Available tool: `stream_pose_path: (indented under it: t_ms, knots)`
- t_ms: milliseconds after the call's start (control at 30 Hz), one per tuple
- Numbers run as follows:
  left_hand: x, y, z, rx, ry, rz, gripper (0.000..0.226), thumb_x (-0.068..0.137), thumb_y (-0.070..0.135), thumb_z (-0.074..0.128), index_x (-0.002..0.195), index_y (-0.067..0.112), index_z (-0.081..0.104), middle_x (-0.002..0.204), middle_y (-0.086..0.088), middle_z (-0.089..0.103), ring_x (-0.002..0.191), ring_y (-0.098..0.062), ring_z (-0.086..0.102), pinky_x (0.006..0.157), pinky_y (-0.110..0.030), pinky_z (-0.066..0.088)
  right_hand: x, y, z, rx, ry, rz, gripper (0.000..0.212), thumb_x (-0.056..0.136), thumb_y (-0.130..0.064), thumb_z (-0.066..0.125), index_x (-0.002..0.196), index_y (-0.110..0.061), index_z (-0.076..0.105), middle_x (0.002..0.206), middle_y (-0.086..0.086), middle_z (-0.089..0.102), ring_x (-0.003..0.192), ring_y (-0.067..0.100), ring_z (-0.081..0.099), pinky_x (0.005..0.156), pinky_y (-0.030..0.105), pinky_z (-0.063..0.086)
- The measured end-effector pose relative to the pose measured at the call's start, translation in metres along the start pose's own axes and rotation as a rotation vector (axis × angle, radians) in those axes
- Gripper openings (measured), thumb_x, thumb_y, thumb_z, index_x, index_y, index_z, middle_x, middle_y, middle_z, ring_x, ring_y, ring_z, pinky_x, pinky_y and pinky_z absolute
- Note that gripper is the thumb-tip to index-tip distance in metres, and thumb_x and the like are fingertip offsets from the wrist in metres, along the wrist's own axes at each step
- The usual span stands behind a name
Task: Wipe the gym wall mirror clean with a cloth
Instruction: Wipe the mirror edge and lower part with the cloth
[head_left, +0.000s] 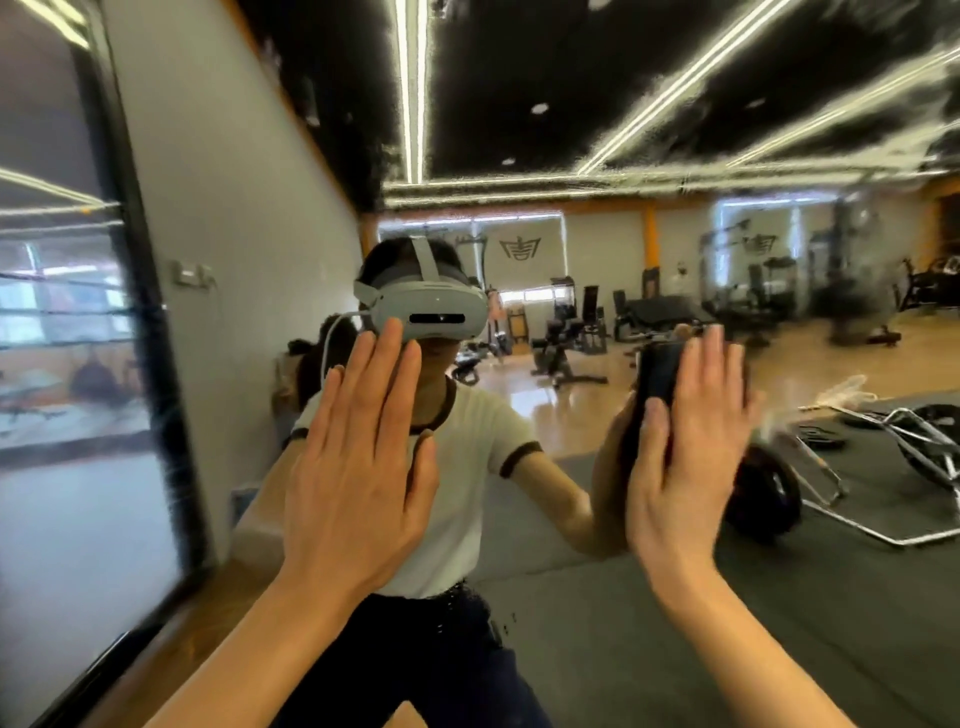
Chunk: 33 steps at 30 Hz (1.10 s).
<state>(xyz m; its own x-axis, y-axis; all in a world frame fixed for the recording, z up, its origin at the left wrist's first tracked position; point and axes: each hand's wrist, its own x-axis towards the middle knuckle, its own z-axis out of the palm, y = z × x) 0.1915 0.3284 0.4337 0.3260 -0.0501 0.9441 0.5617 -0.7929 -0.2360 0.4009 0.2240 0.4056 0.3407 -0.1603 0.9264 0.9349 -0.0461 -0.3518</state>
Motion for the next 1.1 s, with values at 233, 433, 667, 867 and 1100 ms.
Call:
stream_pose_path:
  t_ms: [233, 433, 667, 867, 1100]
  knots:
    - [0.000, 0.001, -0.001, -0.006, -0.022, -0.024, 0.066, 0.100, 0.025, 0.041, 0.159, 0.004, 0.020, 0.168, -0.013, 0.014, 0.157, -0.023, 0.007, 0.127, -0.037, 0.003, 0.014, -0.016, 0.008, -0.052, -0.244, -0.752, 0.053, 0.102, -0.021, 0.046, 0.153, -0.011, 0.034, 0.159, 0.006, 0.030, 0.150, 0.021, 0.021, 0.126, 0.040, 0.008]
    - [0.001, 0.004, -0.010, -0.048, -0.054, -0.042, 0.070, 0.098, 0.021, 0.048, 0.159, 0.003, 0.021, 0.169, -0.012, 0.013, 0.157, -0.024, 0.007, 0.127, -0.036, 0.000, 0.039, 0.049, -0.020, -0.018, 0.022, 0.065, 0.051, 0.108, -0.020, 0.032, 0.157, -0.006, 0.026, 0.166, 0.011, 0.020, 0.154, 0.025, 0.012, 0.125, 0.047, 0.001]
    - [0.022, 0.053, 0.010, -0.098, -0.030, 0.008, 0.075, 0.097, 0.017, 0.051, 0.160, 0.003, 0.011, 0.168, -0.011, 0.006, 0.157, -0.020, 0.003, 0.127, -0.033, -0.001, 0.025, -0.047, 0.015, 0.024, -0.193, -0.533, 0.050, 0.101, -0.011, 0.046, 0.150, -0.005, 0.041, 0.158, 0.014, 0.038, 0.150, 0.027, 0.025, 0.126, 0.042, 0.007]
    - [0.031, 0.061, 0.023, -0.102, -0.054, 0.027, 0.072, 0.101, 0.030, 0.040, 0.161, 0.003, 0.011, 0.170, -0.011, 0.003, 0.157, -0.022, 0.000, 0.127, -0.035, -0.003, 0.078, 0.055, -0.023, -0.091, -0.117, -0.269, 0.052, 0.107, -0.025, 0.031, 0.157, -0.008, 0.028, 0.164, 0.011, 0.025, 0.154, 0.024, 0.016, 0.127, 0.042, 0.003]
    - [0.031, 0.061, 0.030, -0.018, -0.025, 0.054, 0.071, 0.101, 0.030, 0.040, 0.159, -0.001, 0.013, 0.168, -0.015, 0.005, 0.157, -0.023, -0.001, 0.127, -0.035, -0.004, 0.064, -0.023, 0.009, -0.007, -0.025, -0.178, 0.052, 0.101, -0.007, 0.046, 0.152, -0.006, 0.037, 0.160, 0.013, 0.034, 0.151, 0.028, 0.023, 0.125, 0.032, -0.005]
